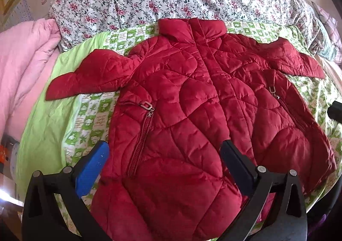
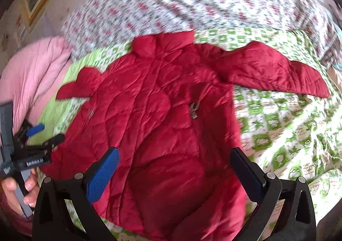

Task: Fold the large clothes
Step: 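Grasp the sleeve cuff nearest the right tool with the right tool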

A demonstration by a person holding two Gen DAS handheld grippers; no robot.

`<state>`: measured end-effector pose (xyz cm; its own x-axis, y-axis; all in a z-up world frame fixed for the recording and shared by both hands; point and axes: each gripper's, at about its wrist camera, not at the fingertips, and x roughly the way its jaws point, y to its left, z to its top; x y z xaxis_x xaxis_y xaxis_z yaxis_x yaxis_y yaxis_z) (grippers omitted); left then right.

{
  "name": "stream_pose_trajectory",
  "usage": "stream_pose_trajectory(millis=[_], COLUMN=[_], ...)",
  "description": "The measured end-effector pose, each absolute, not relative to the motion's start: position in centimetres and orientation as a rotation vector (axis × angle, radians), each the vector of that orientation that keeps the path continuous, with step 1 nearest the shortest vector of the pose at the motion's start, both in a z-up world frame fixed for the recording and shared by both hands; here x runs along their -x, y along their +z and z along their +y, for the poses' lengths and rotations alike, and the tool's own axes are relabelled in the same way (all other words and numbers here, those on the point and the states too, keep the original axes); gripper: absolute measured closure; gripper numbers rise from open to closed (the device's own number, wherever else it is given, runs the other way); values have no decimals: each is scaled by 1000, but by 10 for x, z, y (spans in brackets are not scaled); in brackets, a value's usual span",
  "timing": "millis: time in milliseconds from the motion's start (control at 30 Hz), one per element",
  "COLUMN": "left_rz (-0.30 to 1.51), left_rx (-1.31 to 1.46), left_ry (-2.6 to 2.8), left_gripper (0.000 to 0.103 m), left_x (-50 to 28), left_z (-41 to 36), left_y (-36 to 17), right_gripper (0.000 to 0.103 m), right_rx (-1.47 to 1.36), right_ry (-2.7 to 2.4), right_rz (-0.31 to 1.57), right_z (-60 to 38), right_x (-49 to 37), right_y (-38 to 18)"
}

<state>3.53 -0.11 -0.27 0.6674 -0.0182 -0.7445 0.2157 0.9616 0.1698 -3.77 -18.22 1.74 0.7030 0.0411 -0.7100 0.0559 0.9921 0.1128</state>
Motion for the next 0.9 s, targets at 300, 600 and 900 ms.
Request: stream_pose_trajectory(millis=[300,600,900], left_rz=[803,790,825], left_rx=[-230,-217,-238], left_ry=[-134,-166,-189], left_gripper=[0,0,0], left_x=[-55,-74,-85], left_z=[-3,-14,-29], left_y=[-5,-7,-20], right_gripper=[0,17,42], right_rx=[-278,-411,-666], right_ry=[-103,-277,-393], right_rz=[733,723,636], right_z=[-268,-382,-513], right_x=[20,-6,-30], right_y=[27,18,-2])
